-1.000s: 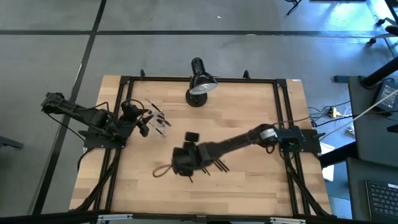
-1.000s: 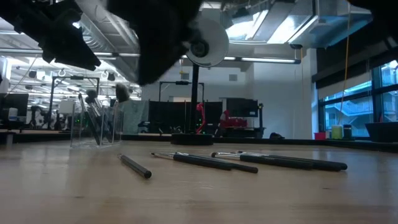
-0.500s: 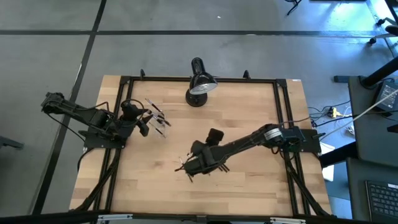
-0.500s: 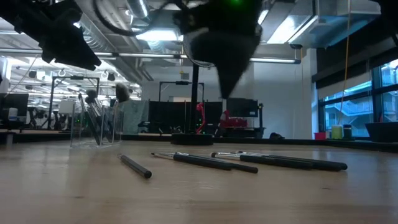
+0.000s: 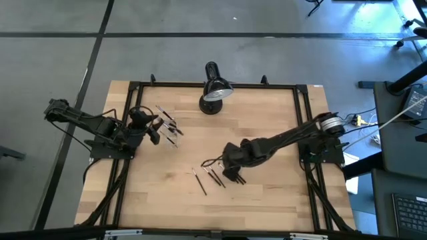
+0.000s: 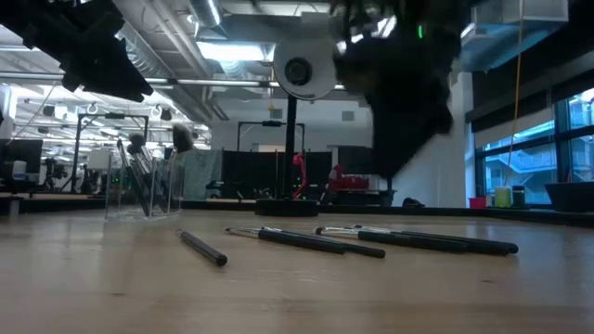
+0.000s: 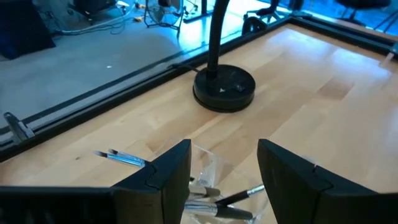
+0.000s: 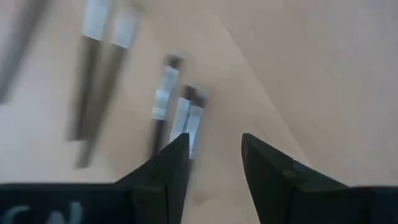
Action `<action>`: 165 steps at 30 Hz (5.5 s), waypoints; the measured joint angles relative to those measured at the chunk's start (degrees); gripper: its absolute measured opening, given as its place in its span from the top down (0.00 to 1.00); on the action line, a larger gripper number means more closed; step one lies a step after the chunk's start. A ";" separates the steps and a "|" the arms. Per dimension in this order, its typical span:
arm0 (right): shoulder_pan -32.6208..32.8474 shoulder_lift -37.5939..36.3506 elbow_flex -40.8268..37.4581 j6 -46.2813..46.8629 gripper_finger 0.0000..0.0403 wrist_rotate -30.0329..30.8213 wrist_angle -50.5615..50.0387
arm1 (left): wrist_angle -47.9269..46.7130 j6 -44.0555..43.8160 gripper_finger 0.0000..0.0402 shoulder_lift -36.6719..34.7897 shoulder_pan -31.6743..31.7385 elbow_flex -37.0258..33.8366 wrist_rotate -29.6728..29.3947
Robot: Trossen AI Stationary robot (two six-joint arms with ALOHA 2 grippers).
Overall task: Sort items
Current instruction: Put the eyeshadow brush into the transparent organizer, then put the medium angled shader brush into the transparent organizer
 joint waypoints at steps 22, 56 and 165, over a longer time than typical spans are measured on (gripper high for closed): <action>0.59 3.42 -0.84 0.50 0.75 -2.65 2.87 | 1.42 0.79 0.55 0.04 0.00 0.00 -1.05; 2.12 8.13 -0.64 0.81 0.93 -4.27 1.13 | 1.42 1.01 0.55 0.04 0.00 0.00 -0.59; 1.81 24.64 35.16 -18.22 0.72 3.43 -9.08 | 19.72 23.94 0.55 1.86 -15.41 3.88 -30.73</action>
